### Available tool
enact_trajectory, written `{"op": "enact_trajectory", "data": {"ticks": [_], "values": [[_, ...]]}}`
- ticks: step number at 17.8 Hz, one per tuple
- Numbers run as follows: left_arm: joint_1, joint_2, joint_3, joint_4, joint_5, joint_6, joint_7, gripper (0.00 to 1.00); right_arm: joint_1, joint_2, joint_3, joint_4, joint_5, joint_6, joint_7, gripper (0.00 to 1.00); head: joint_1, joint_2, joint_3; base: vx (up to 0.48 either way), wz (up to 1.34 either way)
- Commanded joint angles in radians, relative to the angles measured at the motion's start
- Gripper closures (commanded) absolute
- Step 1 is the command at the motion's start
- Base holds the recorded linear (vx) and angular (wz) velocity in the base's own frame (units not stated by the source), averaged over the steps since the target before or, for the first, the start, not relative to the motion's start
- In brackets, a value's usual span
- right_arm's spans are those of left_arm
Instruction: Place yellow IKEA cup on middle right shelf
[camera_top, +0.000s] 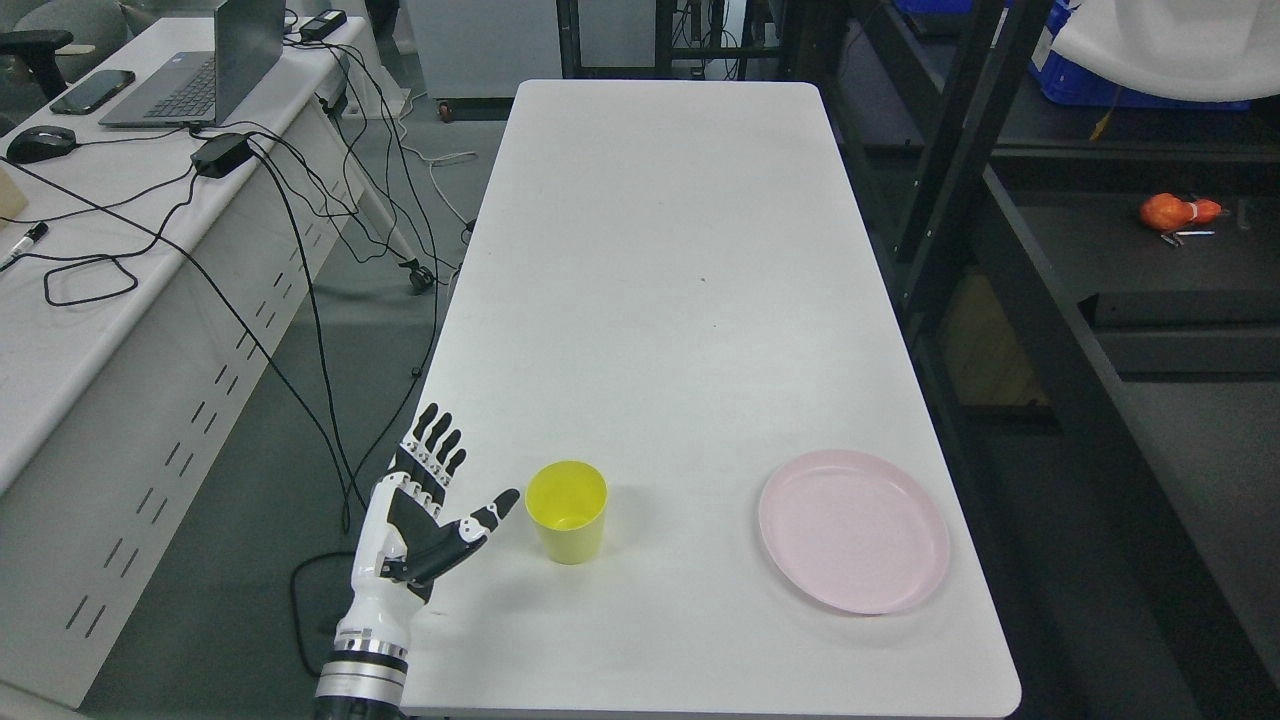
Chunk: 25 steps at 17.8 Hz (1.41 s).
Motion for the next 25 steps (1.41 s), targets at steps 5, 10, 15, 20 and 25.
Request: {"op": "enact_trajectory", "data": {"ticks": [5, 10, 15, 20, 25], "values": [[-0.071, 0.017, -0.117, 0.127, 0.000, -0.004, 0.002, 0.01, 0.011, -0.017, 0.017, 0.000, -0.025, -0.001, -0.215, 0.01, 0.0000, 0.000, 0.000, 0.000, 0.00], [-0.090, 0.017, -0.142, 0.170, 0.001, 0.008, 0.003, 0.01, 0.011, -0.017, 0.017, 0.000, -0.025, -0.001, -0.215, 0.01, 0.0000, 0.000, 0.000, 0.000, 0.00], [-0.090, 0.017, -0.209, 0.176, 0.007, 0.008, 0.002, 0.01, 0.011, -0.017, 0.017, 0.000, -0.025, -0.001, -0.215, 0.01, 0.0000, 0.000, 0.000, 0.000, 0.00], [-0.090, 0.017, -0.298, 0.176, 0.009, 0.008, 0.000, 0.01, 0.011, -0.017, 0.017, 0.000, -0.025, -0.001, -0.215, 0.01, 0.0000, 0.000, 0.000, 0.000, 0.00], [-0.088, 0.017, -0.326, 0.175, 0.011, 0.008, 0.002, 0.01, 0.011, -0.017, 0.017, 0.000, -0.025, -0.001, -0.215, 0.01, 0.0000, 0.000, 0.000, 0.009, 0.00]]}}
